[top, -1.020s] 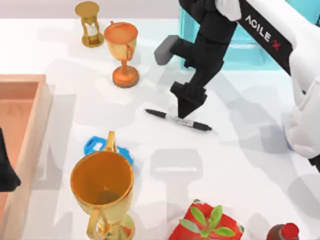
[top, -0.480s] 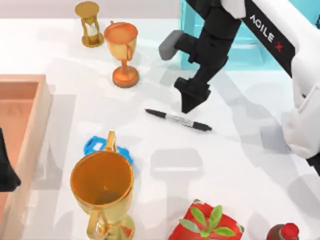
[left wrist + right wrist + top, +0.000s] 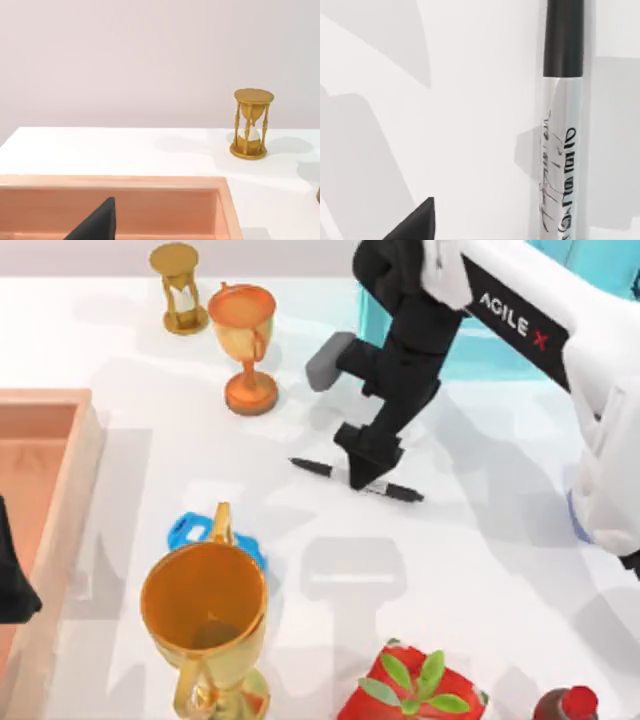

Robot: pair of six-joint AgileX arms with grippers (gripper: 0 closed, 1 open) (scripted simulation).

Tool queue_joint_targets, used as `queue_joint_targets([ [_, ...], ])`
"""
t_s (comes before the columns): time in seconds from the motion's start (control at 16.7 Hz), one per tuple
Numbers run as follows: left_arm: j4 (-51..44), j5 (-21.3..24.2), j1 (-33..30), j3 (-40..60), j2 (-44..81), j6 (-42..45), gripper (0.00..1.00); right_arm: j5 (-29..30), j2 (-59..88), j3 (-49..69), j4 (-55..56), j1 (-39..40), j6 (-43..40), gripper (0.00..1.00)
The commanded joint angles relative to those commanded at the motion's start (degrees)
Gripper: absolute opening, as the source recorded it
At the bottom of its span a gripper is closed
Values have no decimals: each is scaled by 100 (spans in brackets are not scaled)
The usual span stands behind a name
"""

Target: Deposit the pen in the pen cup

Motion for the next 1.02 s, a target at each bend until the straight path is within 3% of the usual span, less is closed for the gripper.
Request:
queue_joint_targets([
  [0.36, 0, 0, 0, 0, 0, 0, 100, -11, -329, -1731, 1440, 153, 154, 100],
  [0.72, 0, 0, 0, 0, 0, 0, 100, -12, -352, -1889, 1590, 172, 175, 100],
  [1.02, 0, 0, 0, 0, 0, 0, 100, -12, -352, -1889, 1590, 172, 175, 62],
])
